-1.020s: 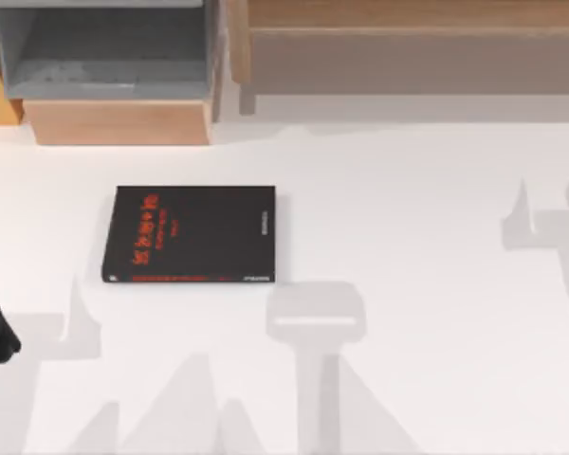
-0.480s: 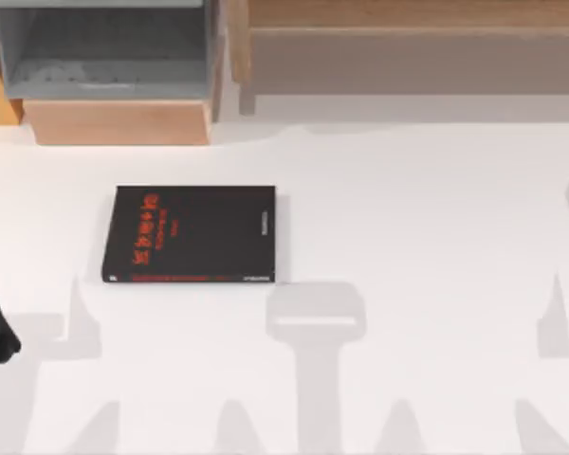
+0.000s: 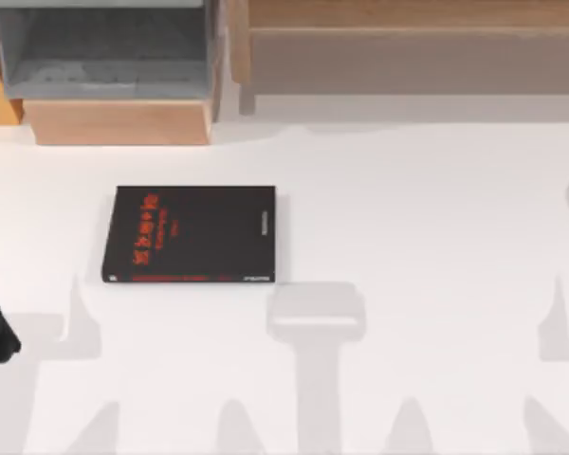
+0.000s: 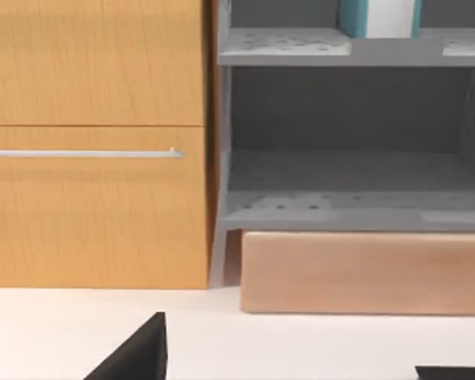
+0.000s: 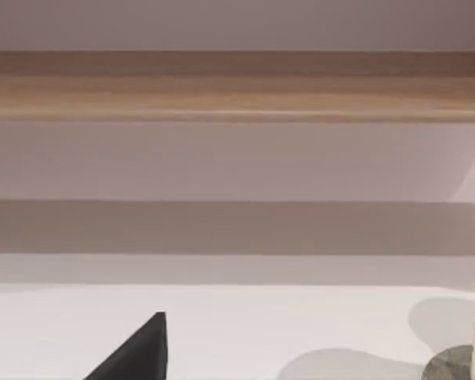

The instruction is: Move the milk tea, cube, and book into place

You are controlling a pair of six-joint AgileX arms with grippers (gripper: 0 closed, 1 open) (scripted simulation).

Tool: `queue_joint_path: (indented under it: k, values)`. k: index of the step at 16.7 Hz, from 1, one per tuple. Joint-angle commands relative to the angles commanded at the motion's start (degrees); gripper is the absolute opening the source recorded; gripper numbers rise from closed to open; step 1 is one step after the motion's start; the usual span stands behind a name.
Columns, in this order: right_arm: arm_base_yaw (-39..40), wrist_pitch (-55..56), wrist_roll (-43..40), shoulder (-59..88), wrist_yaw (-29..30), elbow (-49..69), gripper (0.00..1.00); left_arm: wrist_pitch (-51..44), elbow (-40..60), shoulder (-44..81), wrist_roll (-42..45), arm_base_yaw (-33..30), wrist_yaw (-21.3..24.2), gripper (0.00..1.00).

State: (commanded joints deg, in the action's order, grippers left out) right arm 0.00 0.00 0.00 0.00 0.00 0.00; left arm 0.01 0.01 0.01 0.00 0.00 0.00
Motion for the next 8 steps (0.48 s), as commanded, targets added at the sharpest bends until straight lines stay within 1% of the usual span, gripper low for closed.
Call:
queue_joint_path:
  k: [2,4,8]
  values:
    - [0.00,0.00,0.00,0.00,0.00,0.00,1.00,0.98,1.73,1.78,-0.04,-0.27,-0.18,1.00]
    - [0.00,0.00,0.00,0.00,0.00,0.00,1.00,3.07,5.52,6.03,-0.11,-0.83,-0.63,1.00]
    - [0.00,0.00,0.00,0.00,0.00,0.00,1.00,9.30,17.21,21.90,-0.17,-2.50,-2.16,1.00]
